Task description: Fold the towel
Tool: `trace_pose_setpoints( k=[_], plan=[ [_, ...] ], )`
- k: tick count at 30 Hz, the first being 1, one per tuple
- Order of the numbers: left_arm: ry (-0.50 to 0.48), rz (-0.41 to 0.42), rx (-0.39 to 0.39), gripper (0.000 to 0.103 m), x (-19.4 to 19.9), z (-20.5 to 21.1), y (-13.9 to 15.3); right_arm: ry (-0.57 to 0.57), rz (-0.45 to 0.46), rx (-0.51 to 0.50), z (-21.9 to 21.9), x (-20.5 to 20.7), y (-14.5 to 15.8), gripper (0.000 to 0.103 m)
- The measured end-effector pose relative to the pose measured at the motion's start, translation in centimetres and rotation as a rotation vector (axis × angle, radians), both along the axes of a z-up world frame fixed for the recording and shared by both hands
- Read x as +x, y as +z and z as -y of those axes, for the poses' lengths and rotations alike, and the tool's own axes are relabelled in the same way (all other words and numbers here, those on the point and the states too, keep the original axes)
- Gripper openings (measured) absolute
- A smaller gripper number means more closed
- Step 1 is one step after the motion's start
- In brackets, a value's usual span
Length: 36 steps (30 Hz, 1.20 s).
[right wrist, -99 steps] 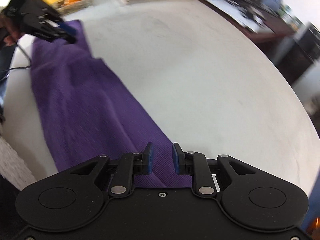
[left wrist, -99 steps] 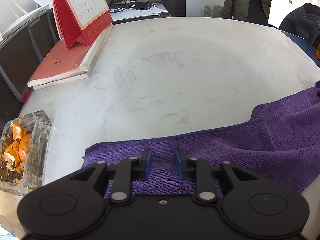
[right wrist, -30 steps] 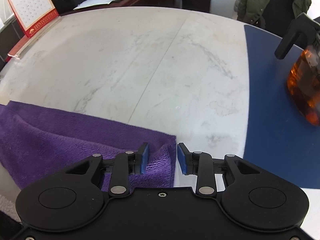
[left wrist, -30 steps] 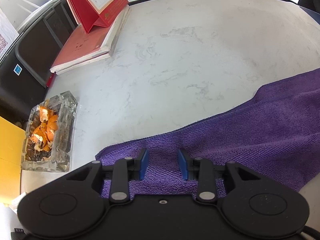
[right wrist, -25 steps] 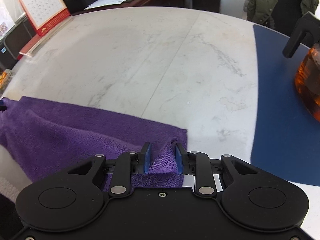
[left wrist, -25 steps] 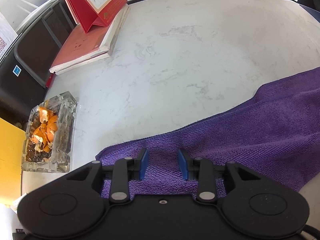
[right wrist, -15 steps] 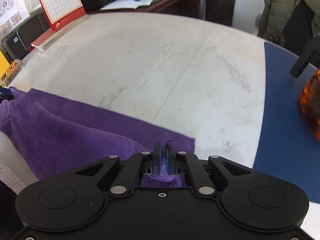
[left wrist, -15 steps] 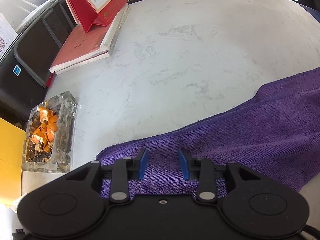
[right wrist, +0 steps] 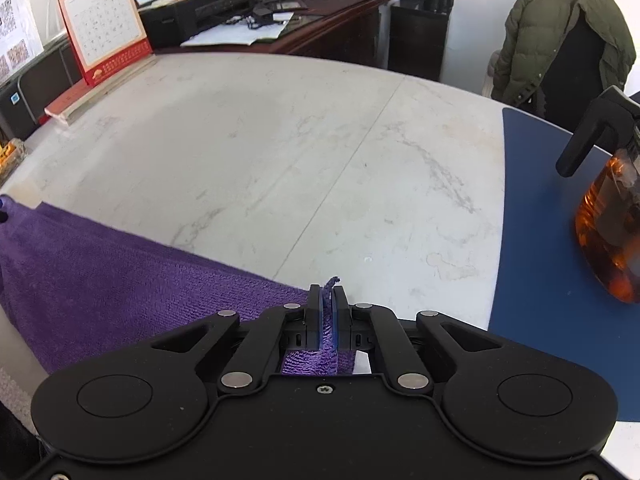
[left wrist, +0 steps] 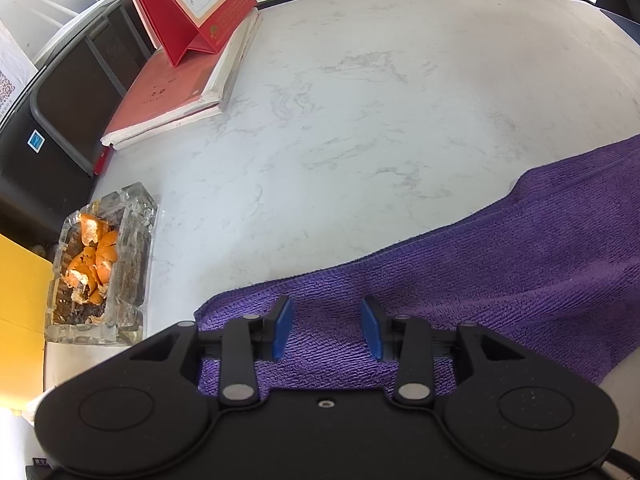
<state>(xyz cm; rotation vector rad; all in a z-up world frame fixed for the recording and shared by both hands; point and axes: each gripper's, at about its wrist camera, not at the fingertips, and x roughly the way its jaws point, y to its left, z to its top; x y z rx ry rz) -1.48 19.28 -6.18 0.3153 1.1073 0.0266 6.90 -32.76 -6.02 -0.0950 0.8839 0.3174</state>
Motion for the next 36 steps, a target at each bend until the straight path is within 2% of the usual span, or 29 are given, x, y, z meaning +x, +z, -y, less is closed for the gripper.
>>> trace_pose_setpoints(
  k=[12, 22, 25, 26, 32, 36],
  plan=[
    [-0.002, -0.01, 0.014, 0.036, 0.2, 0.0, 0.1, -0.055, 0.056, 0.031, 0.3, 0.6, -0.1, 0.004],
    [0.003, -0.002, 0.001, 0.036, 0.1, -0.1, 0.1, -0.083, -0.004, 0.009, 0.3, 1.3, -2.6, 0.005],
    [0.003, 0.0, -0.003, 0.036, 0.1, -0.2, 0.1, -0.111, -0.001, 0.0, 0.6, 1.2, -2.8, 0.02],
    [0.0, 0.0, -0.003, 0.036, 0.1, -0.2, 0.1, -0.127, 0.0, 0.0, 0.9, 1.1, -2.7, 0.021],
    [-0.001, 0.008, -0.006, 0.036, 0.0, -0.3, 0.1, -0.18, 0.025, 0.004, 1.9, 0.2, -1.4, 0.021],
    [0.005, 0.023, -0.014, 0.036, -0.2, -0.4, 0.1, -0.132, 0.01, 0.013, 1.0, -0.5, -1.4, 0.021]
  ],
)
